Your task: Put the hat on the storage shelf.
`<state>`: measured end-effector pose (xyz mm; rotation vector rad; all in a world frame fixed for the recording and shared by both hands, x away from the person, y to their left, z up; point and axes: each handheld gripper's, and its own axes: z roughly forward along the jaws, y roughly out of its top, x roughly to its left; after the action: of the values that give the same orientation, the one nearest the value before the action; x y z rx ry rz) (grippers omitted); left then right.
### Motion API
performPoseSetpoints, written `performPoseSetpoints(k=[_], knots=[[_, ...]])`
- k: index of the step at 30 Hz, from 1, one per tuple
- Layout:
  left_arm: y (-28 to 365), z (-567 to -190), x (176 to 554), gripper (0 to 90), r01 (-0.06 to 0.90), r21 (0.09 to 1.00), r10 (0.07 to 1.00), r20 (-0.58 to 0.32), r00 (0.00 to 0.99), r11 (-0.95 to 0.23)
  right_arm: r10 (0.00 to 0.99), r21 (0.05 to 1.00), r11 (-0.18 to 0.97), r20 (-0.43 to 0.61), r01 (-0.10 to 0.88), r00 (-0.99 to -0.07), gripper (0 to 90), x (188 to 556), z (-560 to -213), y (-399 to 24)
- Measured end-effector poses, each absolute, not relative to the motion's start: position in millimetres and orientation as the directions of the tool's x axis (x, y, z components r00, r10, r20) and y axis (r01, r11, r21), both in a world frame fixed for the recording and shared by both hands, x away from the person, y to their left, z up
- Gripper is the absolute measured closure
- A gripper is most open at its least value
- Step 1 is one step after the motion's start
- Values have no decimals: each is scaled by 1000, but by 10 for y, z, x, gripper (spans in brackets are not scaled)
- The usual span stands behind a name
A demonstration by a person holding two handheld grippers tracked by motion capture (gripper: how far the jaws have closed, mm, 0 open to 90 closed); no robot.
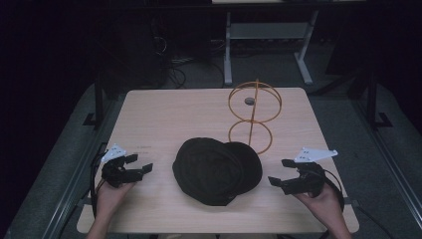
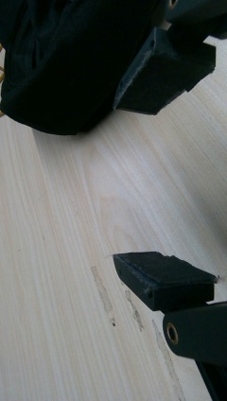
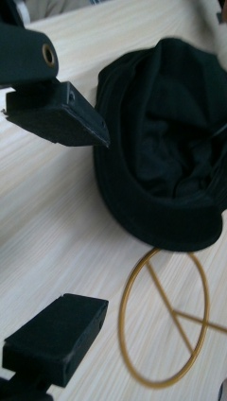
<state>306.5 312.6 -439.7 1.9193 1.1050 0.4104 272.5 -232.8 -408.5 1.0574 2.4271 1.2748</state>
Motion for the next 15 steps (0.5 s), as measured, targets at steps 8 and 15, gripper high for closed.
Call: performPoseSetpoints(k=[8, 15], knots=[[3139, -4403, 3074, 219, 538, 808, 822, -127, 556, -239, 626, 779, 416, 128, 469, -769, 206, 2733, -3987, -2072], [3140, -4401, 3075, 219, 537, 808, 821, -124, 558, -243, 567, 783, 456, 111, 423, -816, 249, 2733, -3886, -1801]])
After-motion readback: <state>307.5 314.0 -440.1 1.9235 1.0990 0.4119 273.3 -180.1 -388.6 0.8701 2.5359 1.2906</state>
